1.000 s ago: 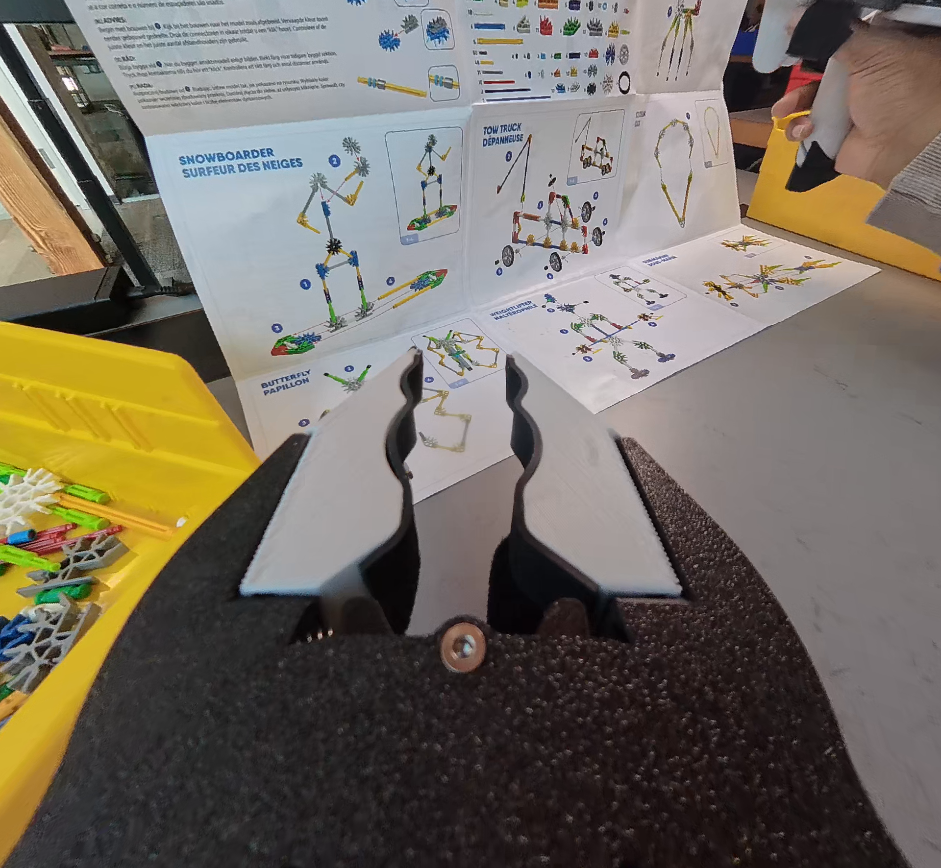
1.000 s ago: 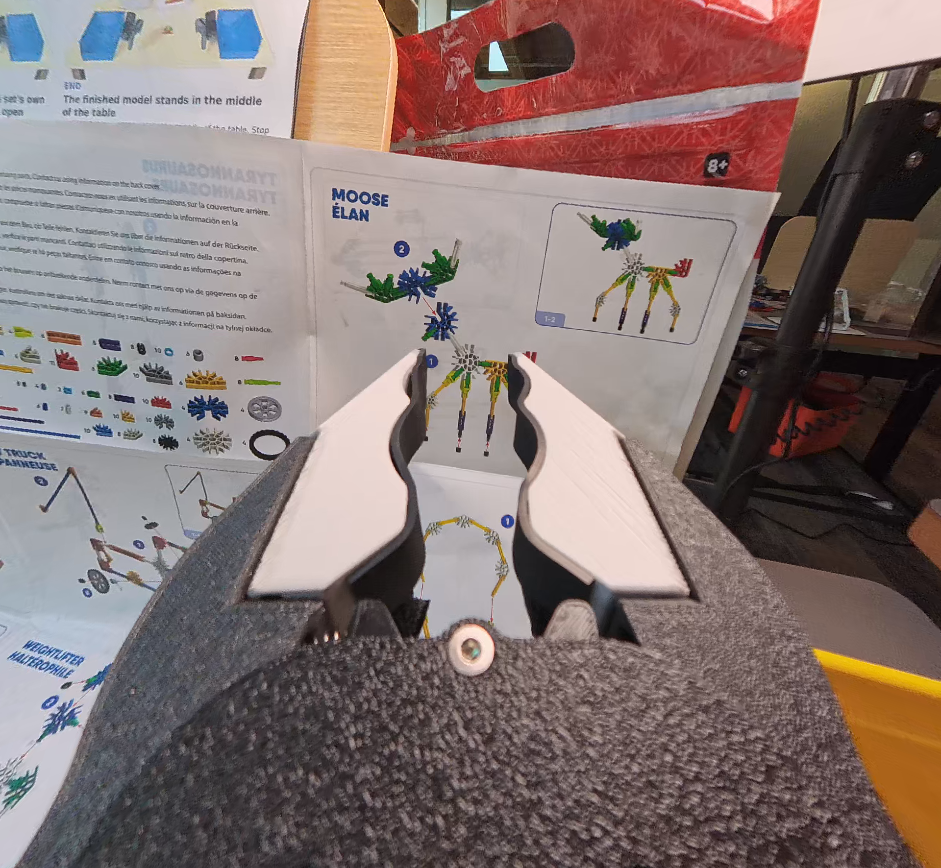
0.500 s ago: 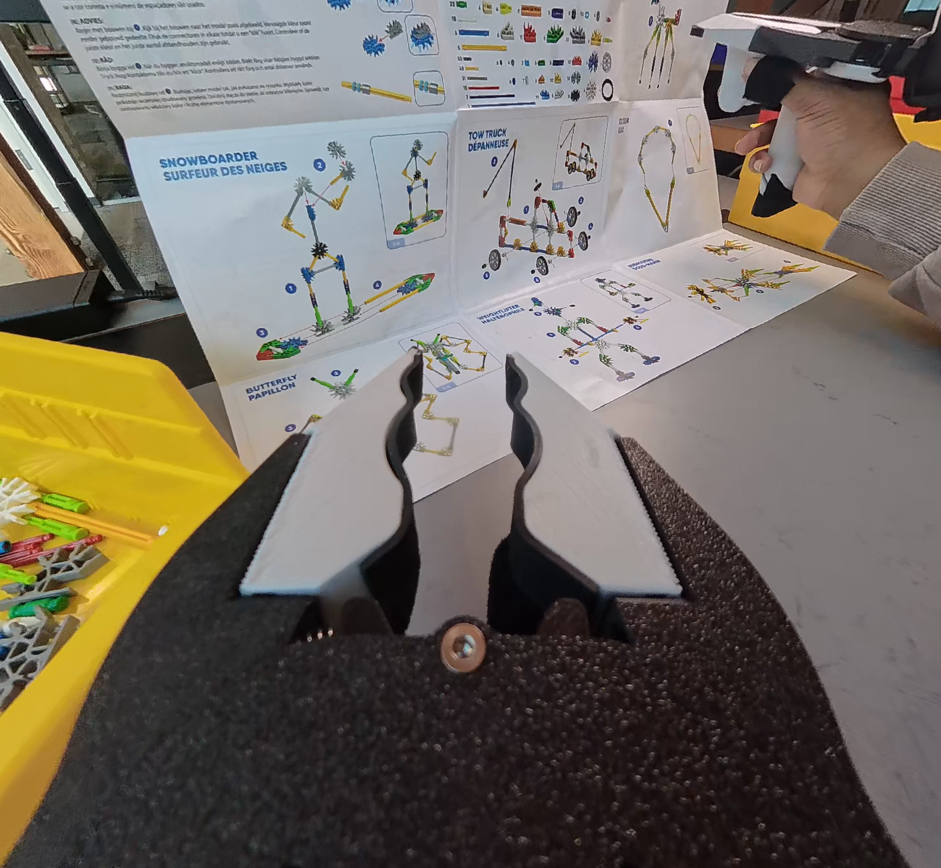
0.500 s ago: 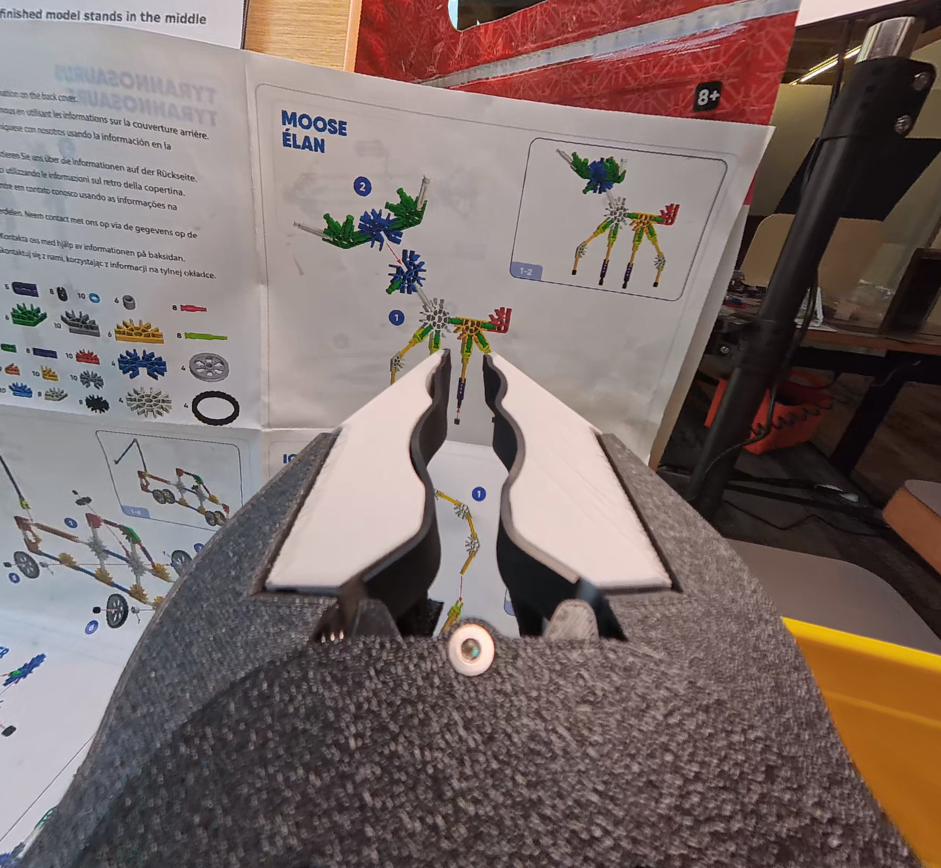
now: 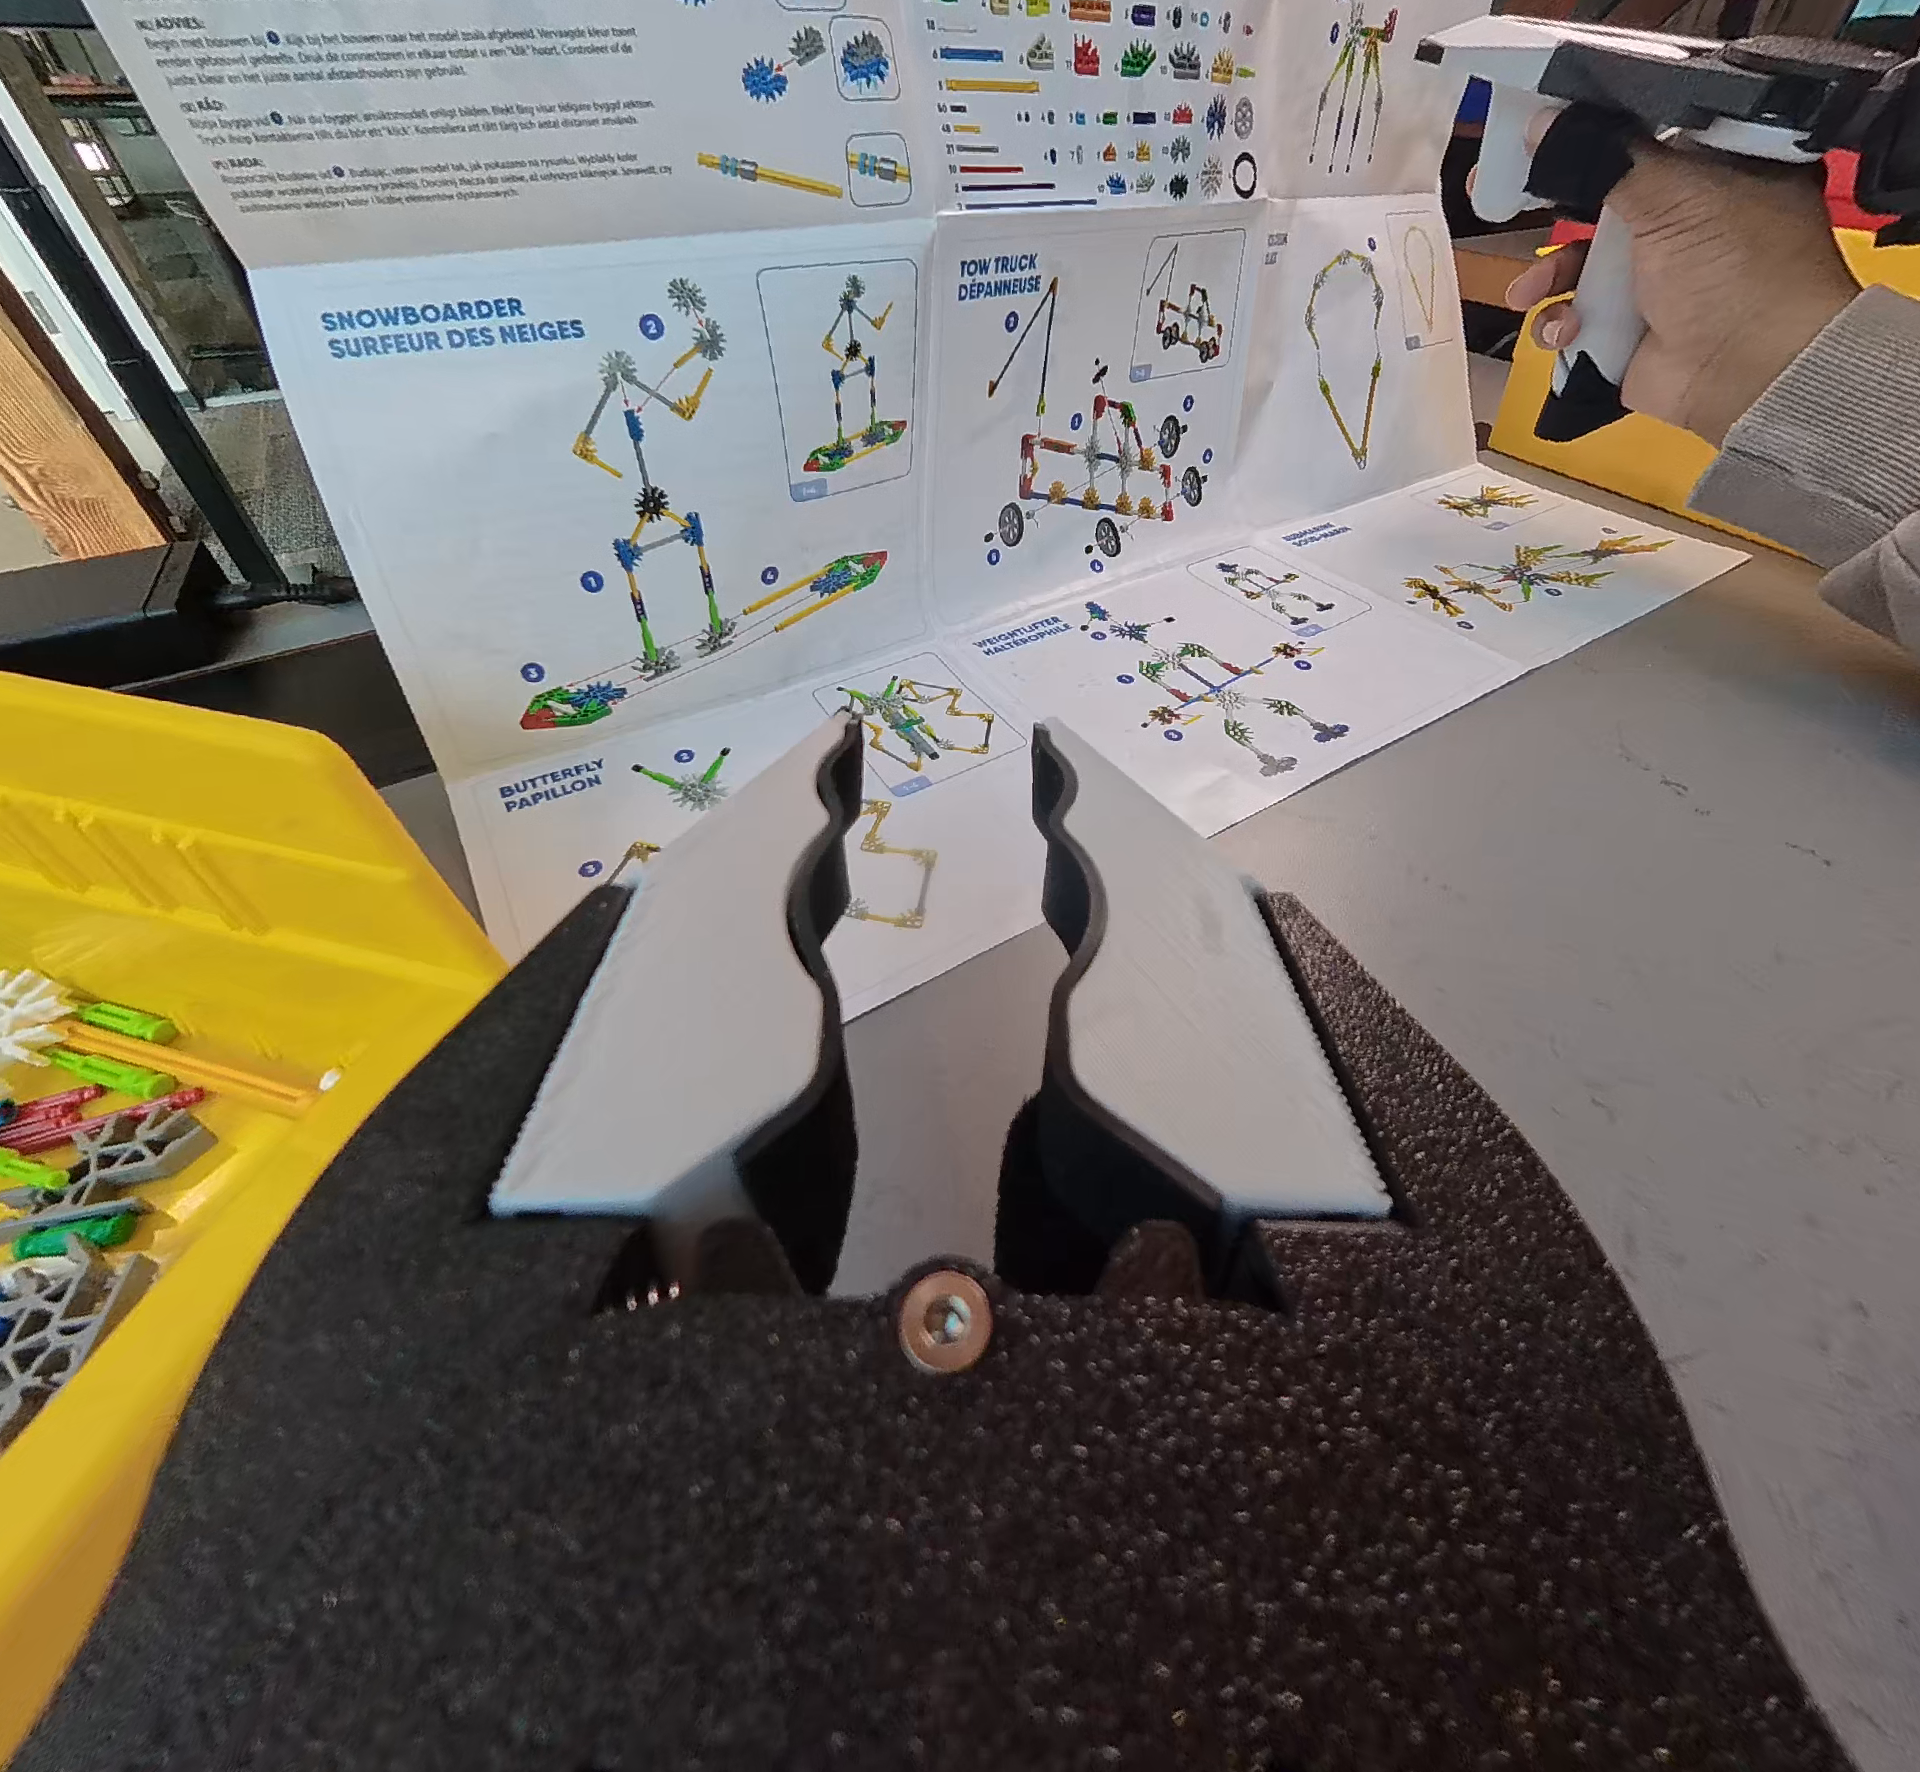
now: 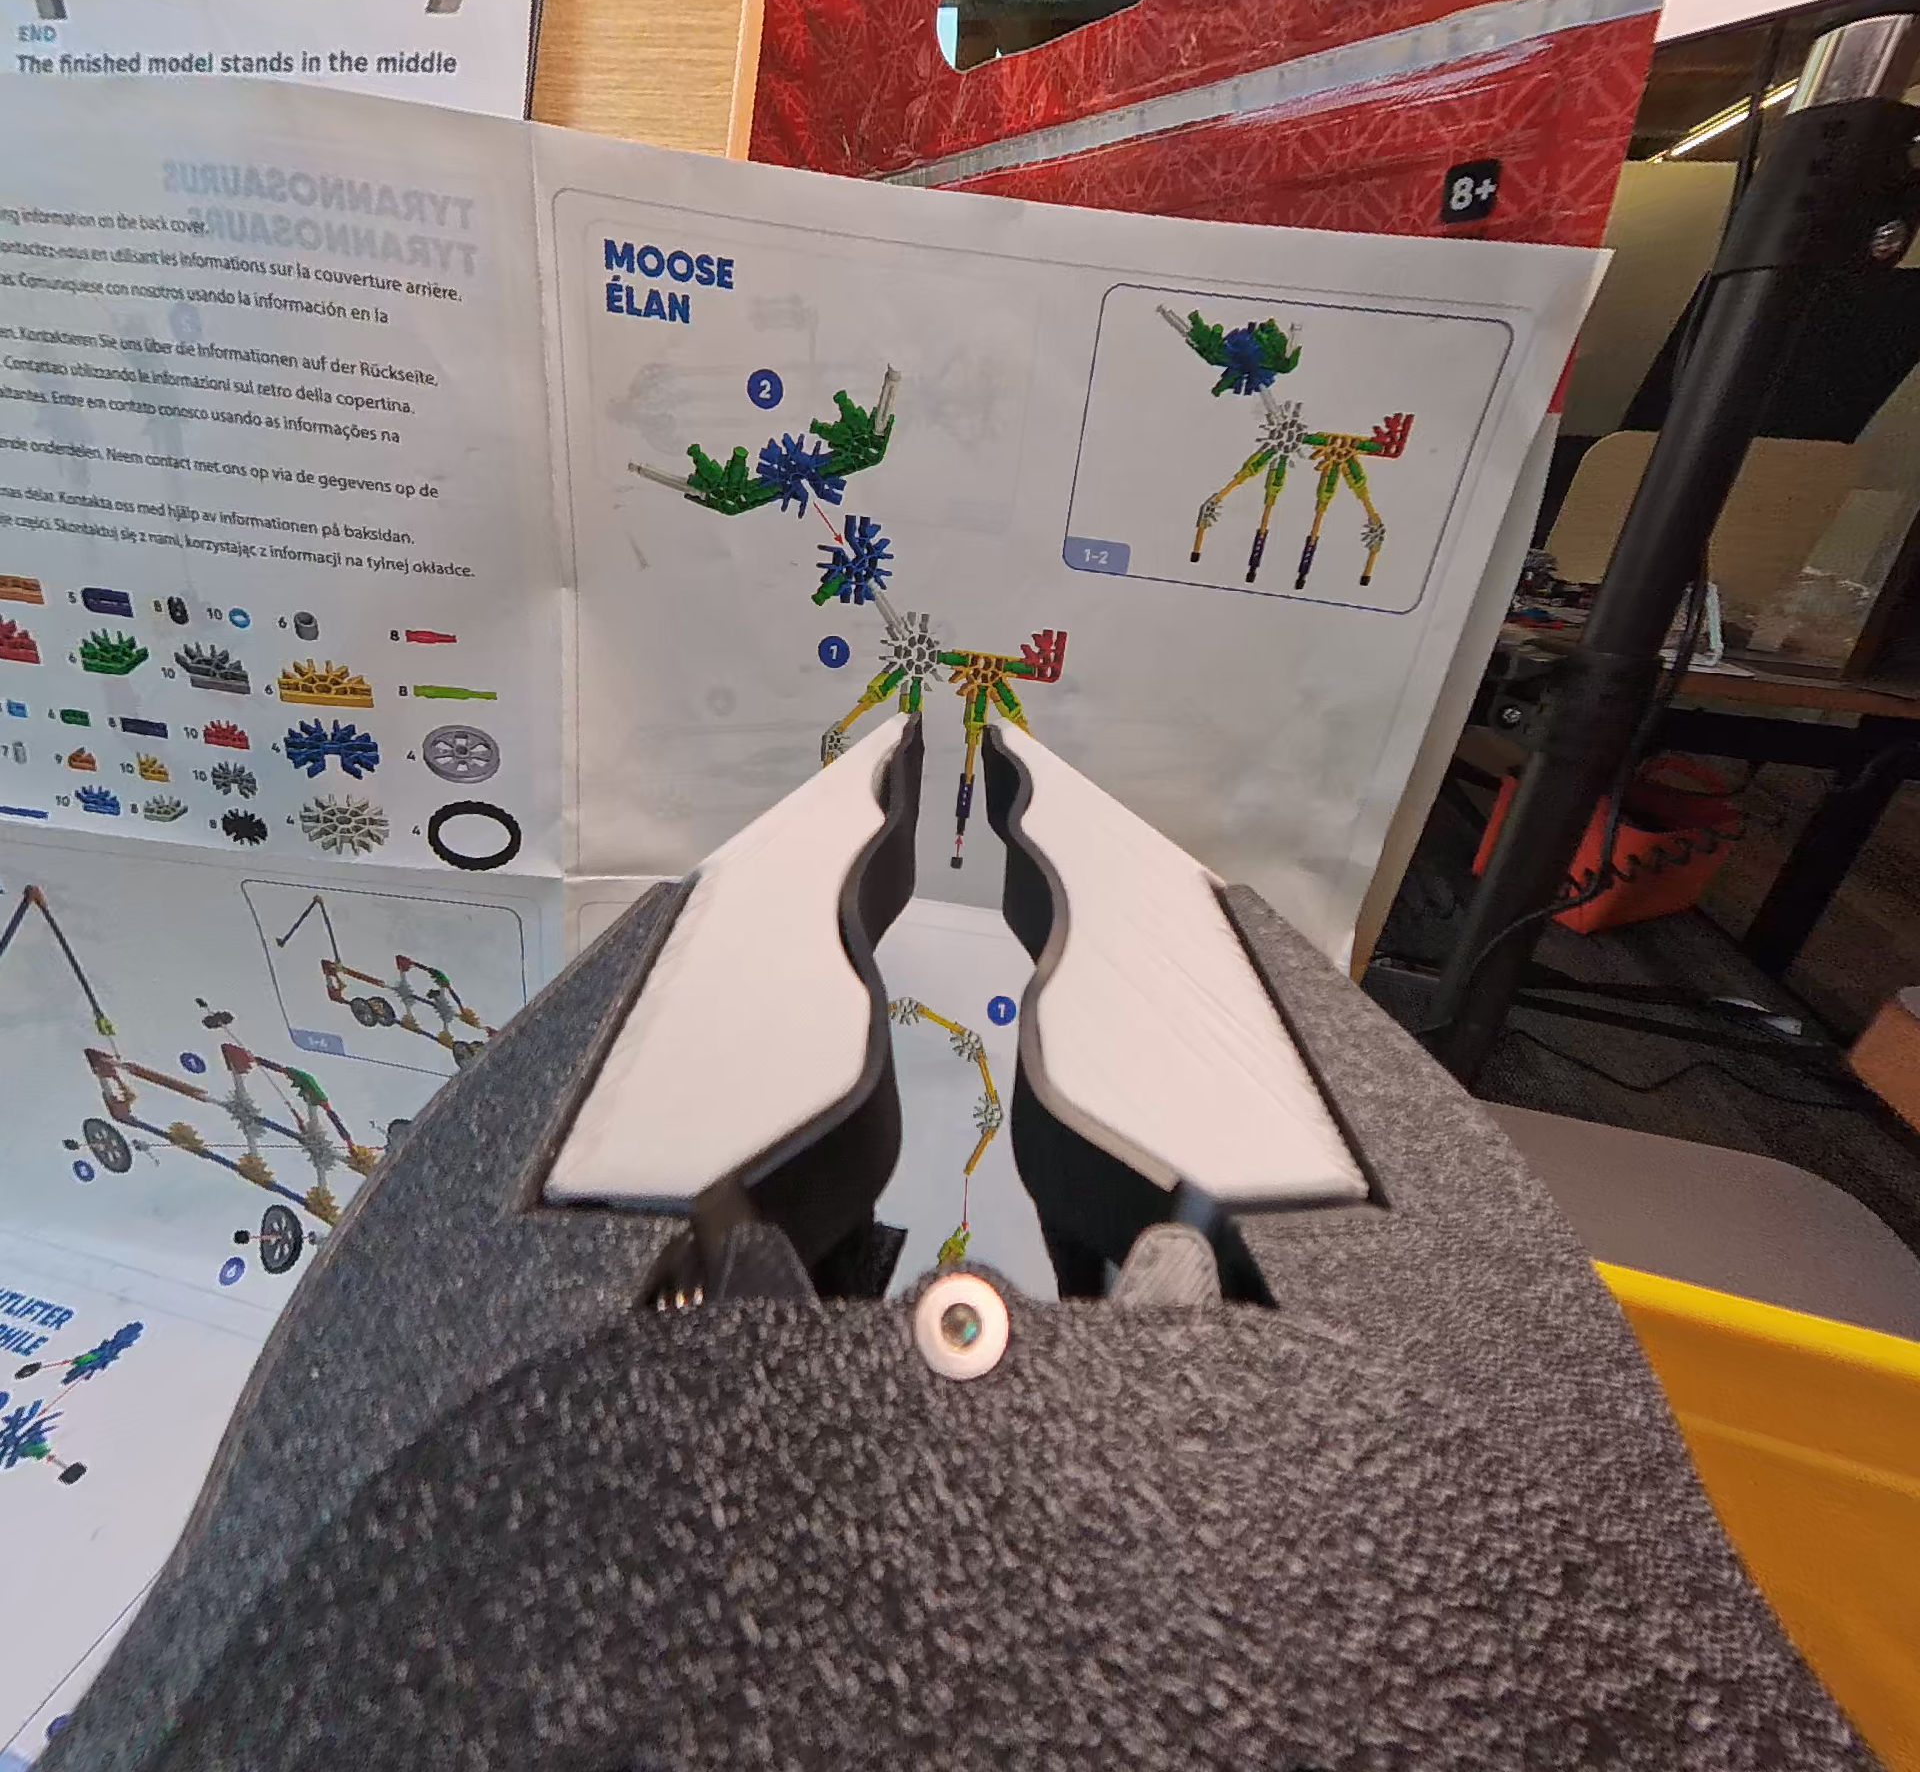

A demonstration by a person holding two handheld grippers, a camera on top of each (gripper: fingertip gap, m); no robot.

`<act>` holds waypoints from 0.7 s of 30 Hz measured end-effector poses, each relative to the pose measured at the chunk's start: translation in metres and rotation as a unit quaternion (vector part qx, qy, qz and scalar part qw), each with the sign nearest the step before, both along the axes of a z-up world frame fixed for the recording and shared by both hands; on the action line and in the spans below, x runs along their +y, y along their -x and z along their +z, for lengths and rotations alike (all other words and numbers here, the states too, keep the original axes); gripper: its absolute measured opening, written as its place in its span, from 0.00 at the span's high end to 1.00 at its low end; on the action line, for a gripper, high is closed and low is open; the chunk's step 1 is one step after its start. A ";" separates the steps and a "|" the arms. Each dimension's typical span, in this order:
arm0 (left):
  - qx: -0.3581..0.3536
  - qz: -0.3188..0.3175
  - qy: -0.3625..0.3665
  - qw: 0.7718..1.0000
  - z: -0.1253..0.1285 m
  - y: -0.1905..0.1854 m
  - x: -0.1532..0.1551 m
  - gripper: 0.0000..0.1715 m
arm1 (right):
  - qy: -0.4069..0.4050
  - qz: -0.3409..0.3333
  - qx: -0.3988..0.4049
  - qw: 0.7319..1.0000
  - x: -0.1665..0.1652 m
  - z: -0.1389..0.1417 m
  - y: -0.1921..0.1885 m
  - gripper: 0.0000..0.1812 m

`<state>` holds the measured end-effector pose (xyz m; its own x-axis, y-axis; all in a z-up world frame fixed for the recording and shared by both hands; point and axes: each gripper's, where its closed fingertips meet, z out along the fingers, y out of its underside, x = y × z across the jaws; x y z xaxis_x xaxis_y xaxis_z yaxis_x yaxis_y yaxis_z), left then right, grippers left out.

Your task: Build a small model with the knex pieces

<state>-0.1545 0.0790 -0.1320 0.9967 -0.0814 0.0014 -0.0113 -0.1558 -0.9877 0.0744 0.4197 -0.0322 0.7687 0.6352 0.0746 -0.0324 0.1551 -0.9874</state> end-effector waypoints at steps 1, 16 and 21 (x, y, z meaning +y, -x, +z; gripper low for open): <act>0.000 0.000 0.001 1.000 0.000 0.000 0.000 0.81 | 0.000 0.000 -0.001 1.000 0.000 -0.001 0.001 0.94; 0.008 0.006 0.003 1.000 -0.002 0.000 0.001 0.81 | 0.014 0.001 -0.003 1.000 0.003 -0.010 0.003 0.94; 0.011 0.013 -0.001 1.000 -0.001 0.002 0.000 0.81 | 0.019 0.009 -0.006 1.000 -0.005 -0.002 0.005 0.94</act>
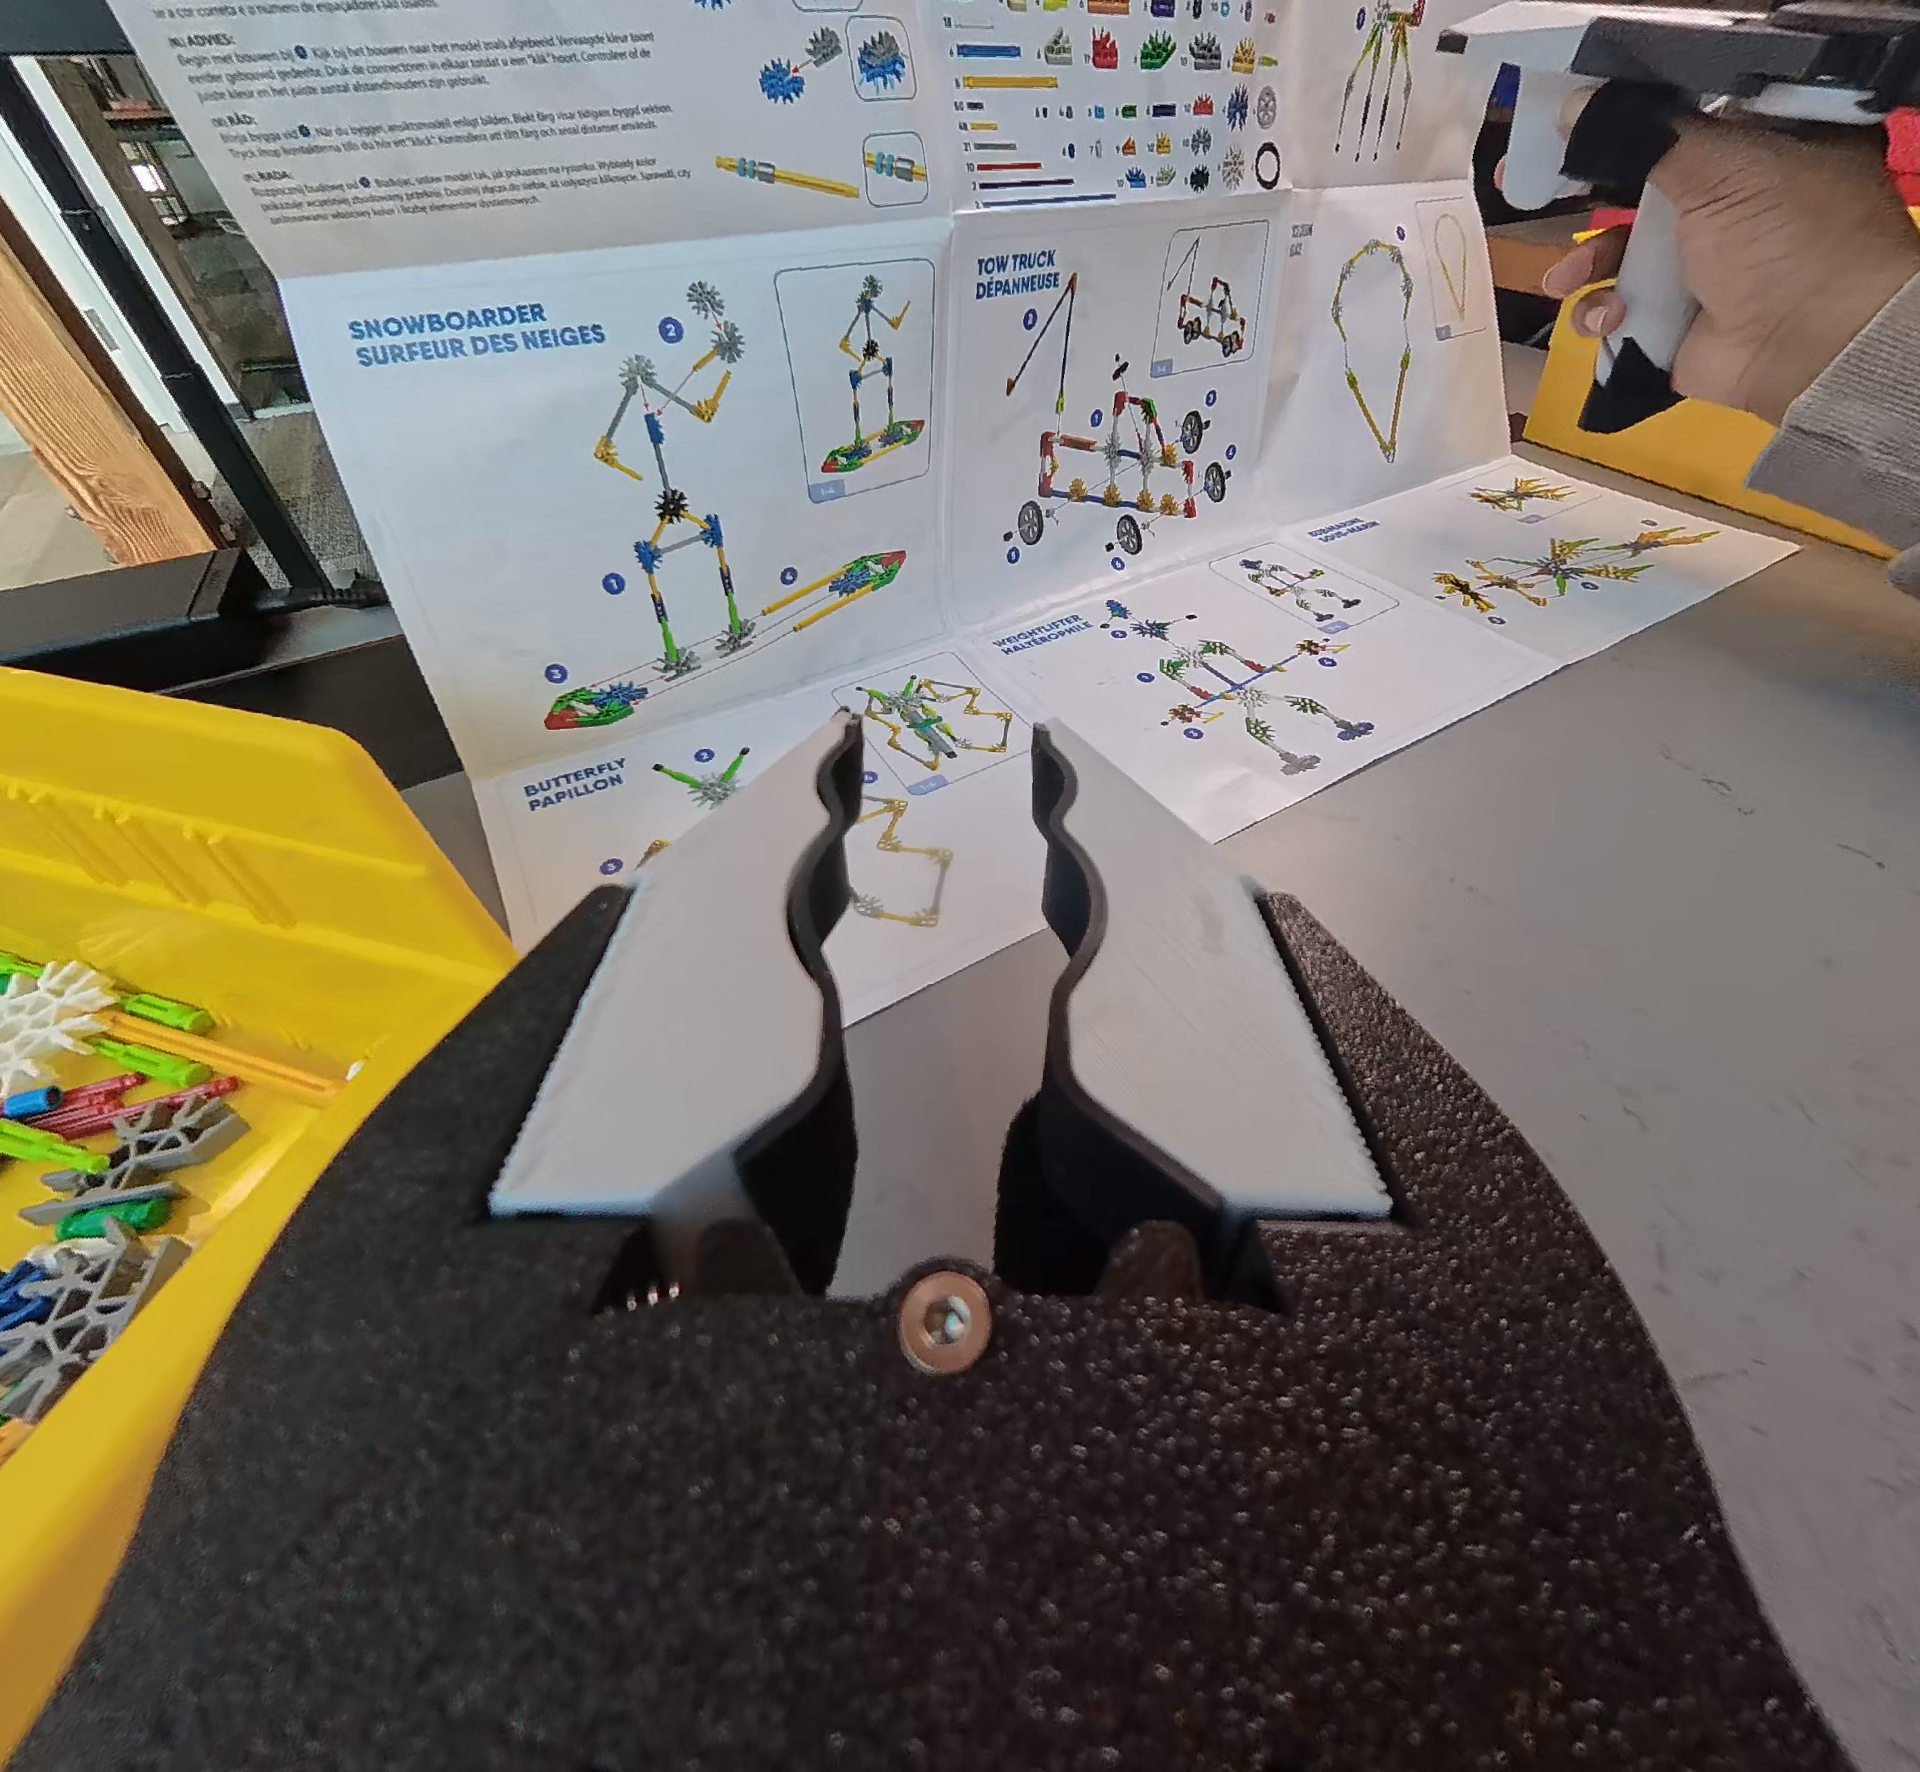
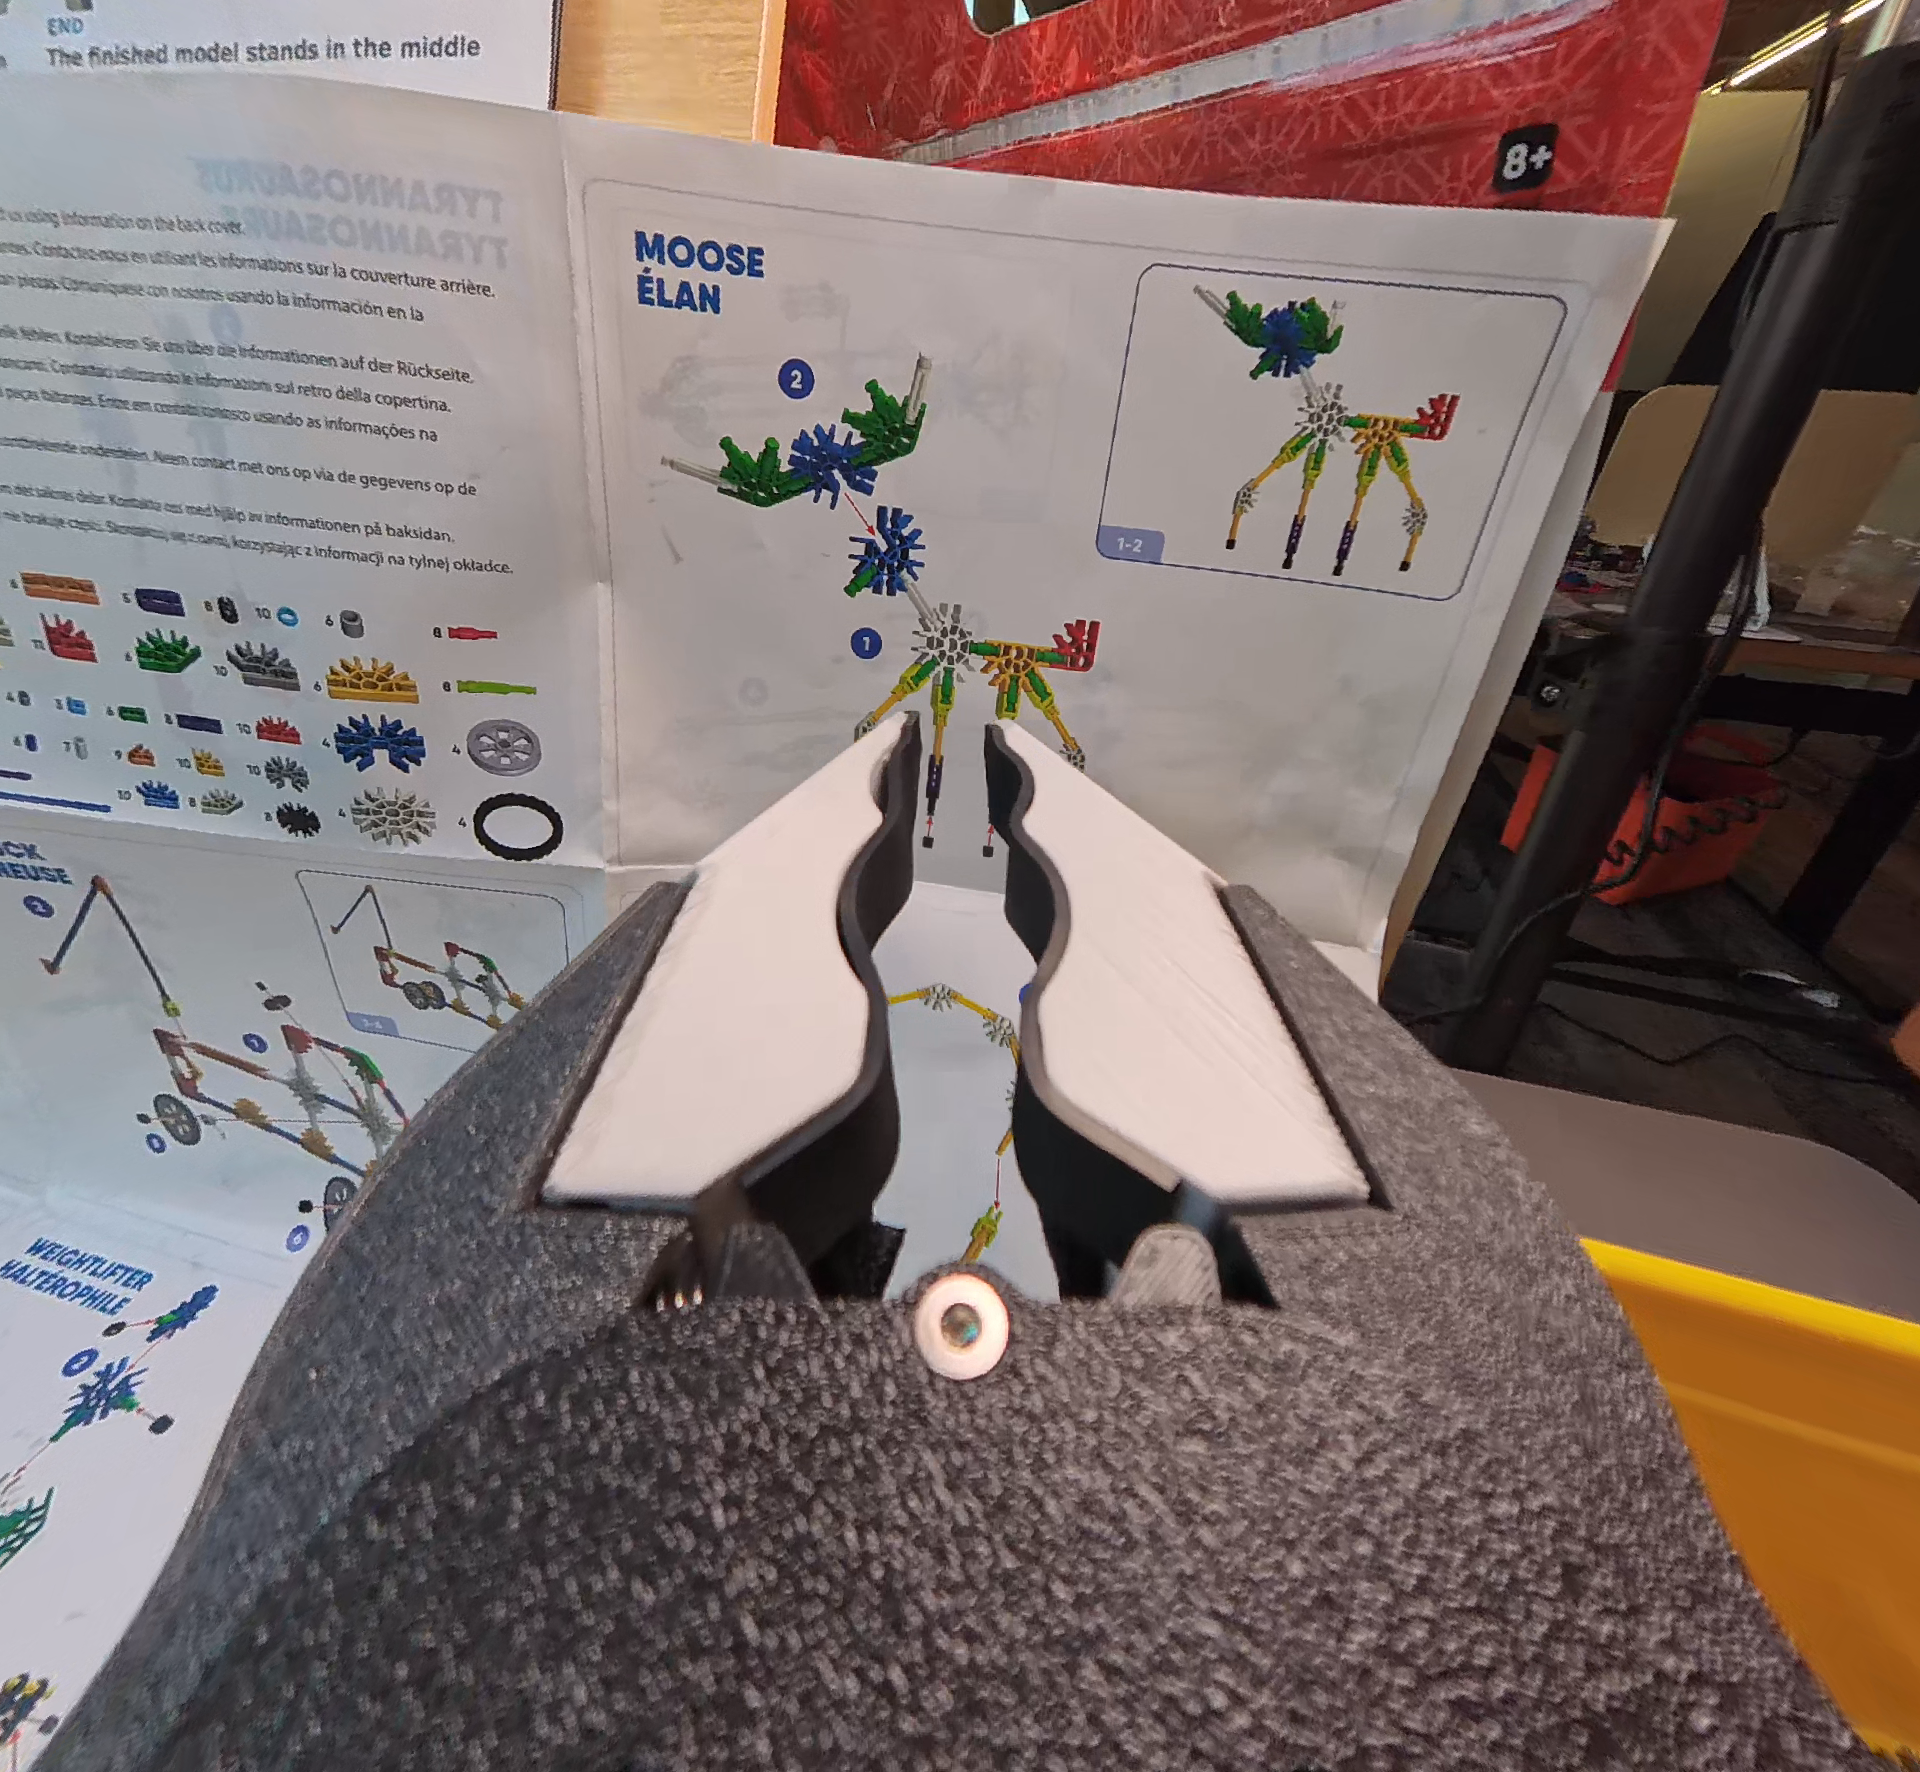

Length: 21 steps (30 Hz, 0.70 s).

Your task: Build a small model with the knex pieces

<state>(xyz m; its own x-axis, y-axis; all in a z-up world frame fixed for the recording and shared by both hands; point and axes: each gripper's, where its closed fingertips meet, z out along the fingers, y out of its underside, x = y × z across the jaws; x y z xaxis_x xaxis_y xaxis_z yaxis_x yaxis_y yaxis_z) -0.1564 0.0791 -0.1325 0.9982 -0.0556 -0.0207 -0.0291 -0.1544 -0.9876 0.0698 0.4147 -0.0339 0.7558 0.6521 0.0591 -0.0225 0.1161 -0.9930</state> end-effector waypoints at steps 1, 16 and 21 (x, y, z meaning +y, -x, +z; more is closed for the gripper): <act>0.000 0.002 -0.001 1.000 0.000 0.000 0.000 0.81 | -0.005 -0.001 -0.007 1.000 -0.004 0.005 -0.002 0.94; -0.092 0.001 -0.028 0.995 0.014 0.008 -0.009 0.81 | 0.043 0.094 -0.158 0.982 -0.180 -0.030 -0.020 0.71; -0.052 -0.001 -0.024 0.998 0.014 0.001 -0.010 0.82 | 0.035 0.120 -0.118 0.985 -0.217 -0.063 -0.010 0.68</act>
